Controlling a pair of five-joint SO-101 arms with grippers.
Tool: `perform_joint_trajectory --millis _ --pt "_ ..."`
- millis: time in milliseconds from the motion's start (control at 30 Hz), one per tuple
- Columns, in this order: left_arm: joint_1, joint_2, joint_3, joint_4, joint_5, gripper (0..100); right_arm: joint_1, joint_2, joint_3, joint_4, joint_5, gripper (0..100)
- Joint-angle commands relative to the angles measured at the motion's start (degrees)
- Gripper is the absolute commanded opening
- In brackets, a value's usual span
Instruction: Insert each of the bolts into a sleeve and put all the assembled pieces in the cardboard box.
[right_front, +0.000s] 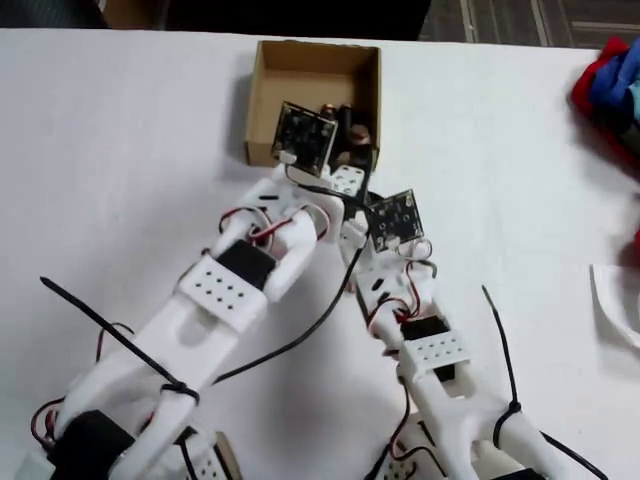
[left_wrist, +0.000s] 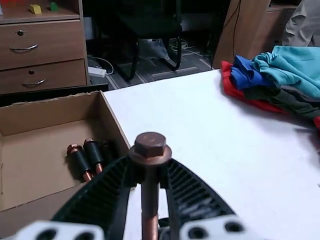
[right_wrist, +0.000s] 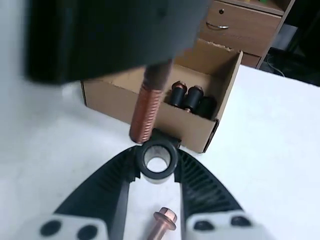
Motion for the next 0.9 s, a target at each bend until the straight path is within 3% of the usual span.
perform_joint_trajectory --millis 0,400,633,867 --pt "1.7 -3.3 -3.6 1.1 0.4 3 0.0 0.0 -3.2 0.3 0.1 2.2" --pt "1.3 -3.7 -5.3 0.6 0.5 2 0.0 -0.1 -3.2 0.0 0.0 2.2" --pt "0.9 -3.7 -5.8 0.4 10.3 2 0.1 -0.1 -3.2 -0.1 -0.1 2.2" --pt "0.6 -3.3 -5.1 -0.6 10.2 3 0.1 -0.2 -3.2 -0.2 -0.1 2.2"
